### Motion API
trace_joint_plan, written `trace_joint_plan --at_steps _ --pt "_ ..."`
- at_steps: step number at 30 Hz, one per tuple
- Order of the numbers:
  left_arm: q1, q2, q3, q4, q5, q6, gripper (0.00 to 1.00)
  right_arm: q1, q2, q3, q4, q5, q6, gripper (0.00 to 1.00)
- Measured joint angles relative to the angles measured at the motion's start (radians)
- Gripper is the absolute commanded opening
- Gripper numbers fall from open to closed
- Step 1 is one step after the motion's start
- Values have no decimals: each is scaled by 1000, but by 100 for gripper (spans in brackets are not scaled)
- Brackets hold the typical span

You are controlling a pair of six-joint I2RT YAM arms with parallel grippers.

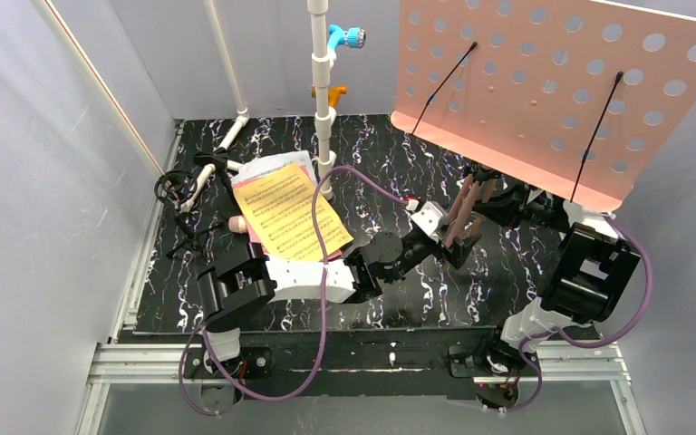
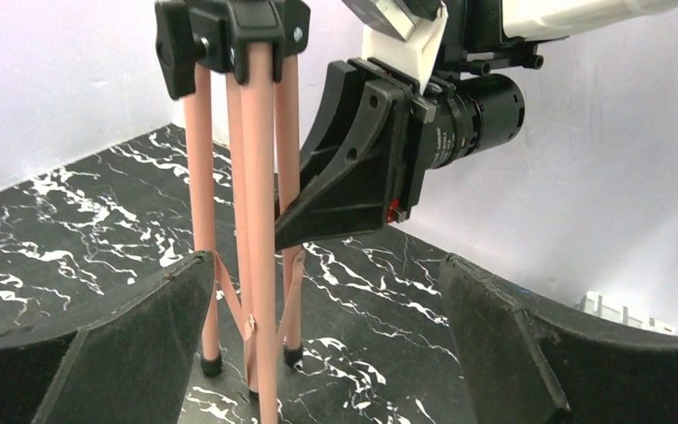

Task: Pack up the instrument practice props
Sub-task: Place the music stand at the center of the board.

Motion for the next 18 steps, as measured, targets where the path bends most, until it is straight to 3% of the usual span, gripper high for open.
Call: trace_joint_plan --at_steps 10,18 --pt "1 12 42 3 -32 80 98 0 0 0 0 0 0 1" --pt "1 72 159 3 -30 152 100 -1 -8 -10 3 -1 -3 1"
